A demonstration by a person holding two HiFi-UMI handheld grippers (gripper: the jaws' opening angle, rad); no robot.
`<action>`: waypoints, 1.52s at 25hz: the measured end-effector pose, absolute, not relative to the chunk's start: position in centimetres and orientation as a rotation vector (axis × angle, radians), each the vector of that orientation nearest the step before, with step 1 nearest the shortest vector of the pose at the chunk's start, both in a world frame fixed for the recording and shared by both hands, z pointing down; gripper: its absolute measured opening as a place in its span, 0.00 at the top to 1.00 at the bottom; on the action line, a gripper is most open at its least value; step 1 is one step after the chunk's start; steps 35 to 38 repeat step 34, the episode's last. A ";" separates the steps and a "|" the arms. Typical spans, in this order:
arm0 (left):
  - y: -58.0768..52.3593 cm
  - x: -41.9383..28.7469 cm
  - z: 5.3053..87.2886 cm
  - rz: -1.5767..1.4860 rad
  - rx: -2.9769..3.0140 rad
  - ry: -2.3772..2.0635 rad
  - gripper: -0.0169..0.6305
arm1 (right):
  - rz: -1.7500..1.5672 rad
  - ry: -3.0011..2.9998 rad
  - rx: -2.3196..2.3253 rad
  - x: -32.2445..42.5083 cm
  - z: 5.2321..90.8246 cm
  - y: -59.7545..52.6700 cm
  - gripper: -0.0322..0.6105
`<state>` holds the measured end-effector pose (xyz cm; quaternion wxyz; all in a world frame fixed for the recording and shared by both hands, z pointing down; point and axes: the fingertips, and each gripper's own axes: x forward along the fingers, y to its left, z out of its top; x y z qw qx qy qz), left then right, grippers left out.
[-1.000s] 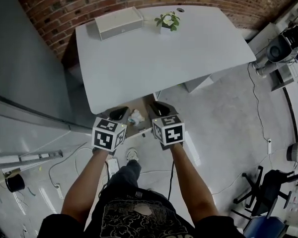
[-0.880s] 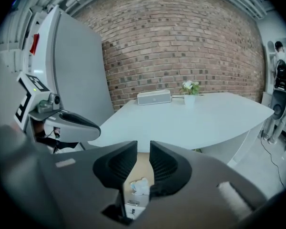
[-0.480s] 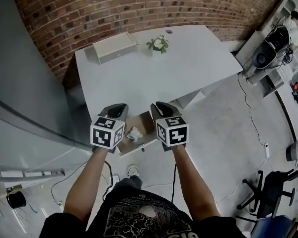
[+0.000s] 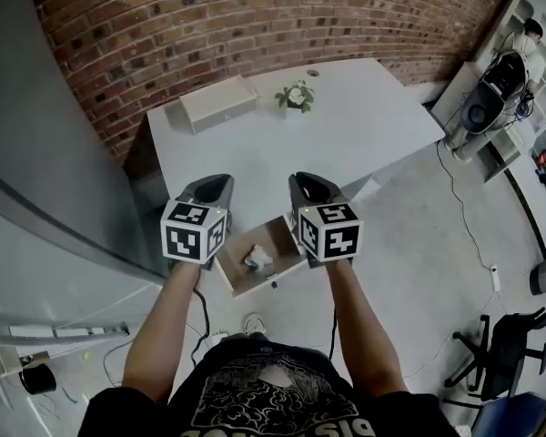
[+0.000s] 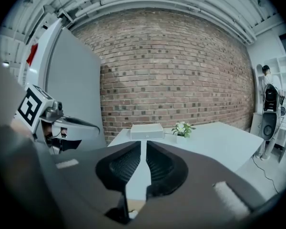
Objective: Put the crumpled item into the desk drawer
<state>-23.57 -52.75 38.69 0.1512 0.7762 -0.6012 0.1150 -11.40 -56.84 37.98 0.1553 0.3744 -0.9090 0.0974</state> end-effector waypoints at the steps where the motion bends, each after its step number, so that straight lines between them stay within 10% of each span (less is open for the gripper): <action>1: -52.8 -23.8 38.3 0.326 2.233 -1.732 0.97 | 0.272 -2.610 1.078 -11.6 37.6 -56.9 0.89; 38: -52.3 -28.8 35.8 0.292 2.220 -1.875 0.97 | 0.208 -2.721 1.148 -13.3 33.5 -57.6 0.95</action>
